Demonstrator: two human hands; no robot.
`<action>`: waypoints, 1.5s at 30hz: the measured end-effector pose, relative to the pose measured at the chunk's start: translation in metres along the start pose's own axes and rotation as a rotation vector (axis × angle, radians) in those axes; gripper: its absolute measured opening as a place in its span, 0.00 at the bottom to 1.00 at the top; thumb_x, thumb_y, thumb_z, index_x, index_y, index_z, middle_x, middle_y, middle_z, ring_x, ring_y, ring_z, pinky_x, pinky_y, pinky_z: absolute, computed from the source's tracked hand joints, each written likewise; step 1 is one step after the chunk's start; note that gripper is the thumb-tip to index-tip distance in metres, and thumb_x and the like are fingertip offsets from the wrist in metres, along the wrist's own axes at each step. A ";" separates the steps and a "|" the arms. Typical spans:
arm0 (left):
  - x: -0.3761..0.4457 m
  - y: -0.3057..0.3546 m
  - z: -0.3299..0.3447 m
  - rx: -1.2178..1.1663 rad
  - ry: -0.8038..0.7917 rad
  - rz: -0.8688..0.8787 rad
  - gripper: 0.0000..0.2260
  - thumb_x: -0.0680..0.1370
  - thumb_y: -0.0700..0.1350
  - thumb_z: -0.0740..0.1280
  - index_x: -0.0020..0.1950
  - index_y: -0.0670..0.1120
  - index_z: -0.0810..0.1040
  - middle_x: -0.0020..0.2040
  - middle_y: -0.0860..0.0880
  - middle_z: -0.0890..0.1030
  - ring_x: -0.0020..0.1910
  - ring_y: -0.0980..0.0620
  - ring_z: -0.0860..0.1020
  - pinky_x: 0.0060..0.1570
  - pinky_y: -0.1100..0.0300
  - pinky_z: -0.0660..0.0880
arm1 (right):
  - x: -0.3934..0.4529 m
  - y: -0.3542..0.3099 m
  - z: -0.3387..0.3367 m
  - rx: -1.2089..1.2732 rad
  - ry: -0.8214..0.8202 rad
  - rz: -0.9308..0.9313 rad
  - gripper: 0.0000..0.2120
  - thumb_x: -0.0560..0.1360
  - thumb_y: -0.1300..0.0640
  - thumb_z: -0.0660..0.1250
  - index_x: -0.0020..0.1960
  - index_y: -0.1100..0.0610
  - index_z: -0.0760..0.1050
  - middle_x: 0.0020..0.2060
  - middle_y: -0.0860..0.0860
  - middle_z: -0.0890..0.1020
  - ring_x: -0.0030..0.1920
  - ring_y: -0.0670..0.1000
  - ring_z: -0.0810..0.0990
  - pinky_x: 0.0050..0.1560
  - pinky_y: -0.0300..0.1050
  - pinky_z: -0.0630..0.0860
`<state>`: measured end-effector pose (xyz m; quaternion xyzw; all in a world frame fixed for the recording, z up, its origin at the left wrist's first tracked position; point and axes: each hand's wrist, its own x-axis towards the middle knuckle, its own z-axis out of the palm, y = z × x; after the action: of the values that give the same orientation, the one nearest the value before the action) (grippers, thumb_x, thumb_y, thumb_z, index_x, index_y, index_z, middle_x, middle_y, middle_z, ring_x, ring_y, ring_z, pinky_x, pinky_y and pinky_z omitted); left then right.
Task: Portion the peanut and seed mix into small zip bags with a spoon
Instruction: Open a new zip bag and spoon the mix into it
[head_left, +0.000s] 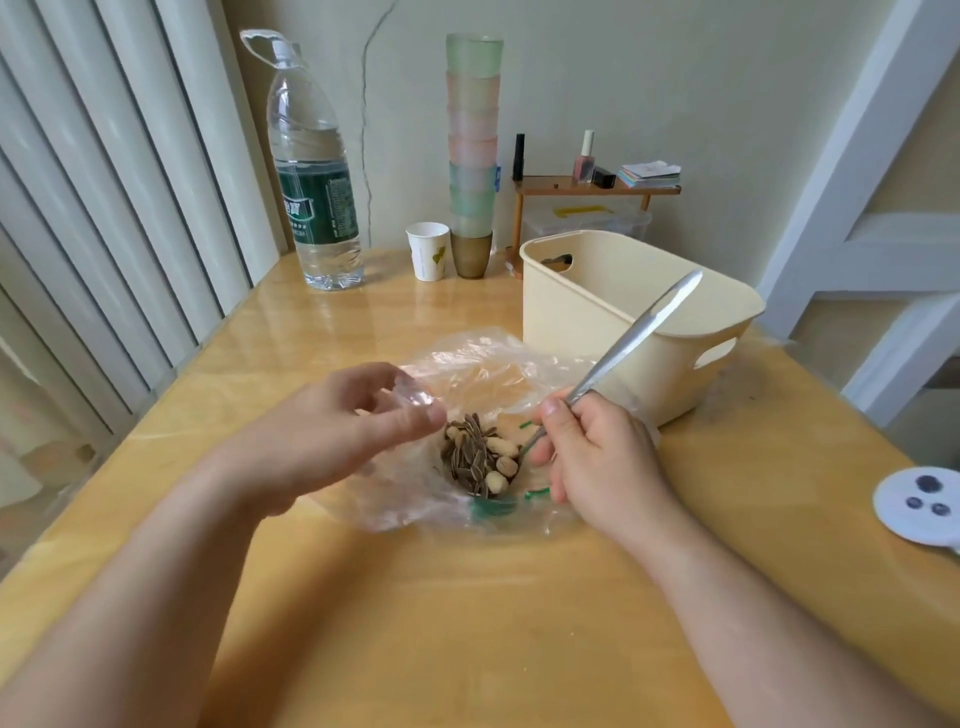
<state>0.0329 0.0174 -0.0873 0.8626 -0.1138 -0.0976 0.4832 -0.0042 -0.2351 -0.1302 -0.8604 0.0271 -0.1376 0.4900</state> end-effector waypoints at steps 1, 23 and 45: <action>0.001 0.000 -0.001 0.121 0.030 -0.006 0.35 0.60 0.77 0.74 0.58 0.57 0.82 0.52 0.53 0.85 0.51 0.52 0.84 0.51 0.50 0.83 | 0.001 -0.001 -0.002 0.013 0.014 -0.006 0.13 0.85 0.50 0.61 0.45 0.52 0.78 0.31 0.44 0.84 0.27 0.51 0.81 0.42 0.52 0.81; -0.003 0.021 0.051 0.360 0.330 0.303 0.33 0.65 0.69 0.76 0.67 0.55 0.82 0.49 0.65 0.80 0.52 0.68 0.76 0.48 0.77 0.66 | 0.005 -0.061 -0.063 0.092 0.188 -0.247 0.08 0.83 0.47 0.62 0.47 0.46 0.76 0.35 0.49 0.84 0.29 0.54 0.84 0.37 0.53 0.78; 0.006 0.017 0.074 0.267 0.388 0.177 0.32 0.69 0.66 0.77 0.68 0.51 0.81 0.57 0.56 0.85 0.59 0.58 0.81 0.48 0.68 0.68 | -0.025 -0.052 -0.048 -0.314 0.042 -0.745 0.04 0.79 0.61 0.73 0.52 0.54 0.81 0.40 0.43 0.82 0.40 0.50 0.82 0.40 0.51 0.80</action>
<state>0.0159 -0.0530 -0.1112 0.9080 -0.1058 0.1283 0.3845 -0.0452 -0.2438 -0.0681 -0.8728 -0.2560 -0.3173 0.2685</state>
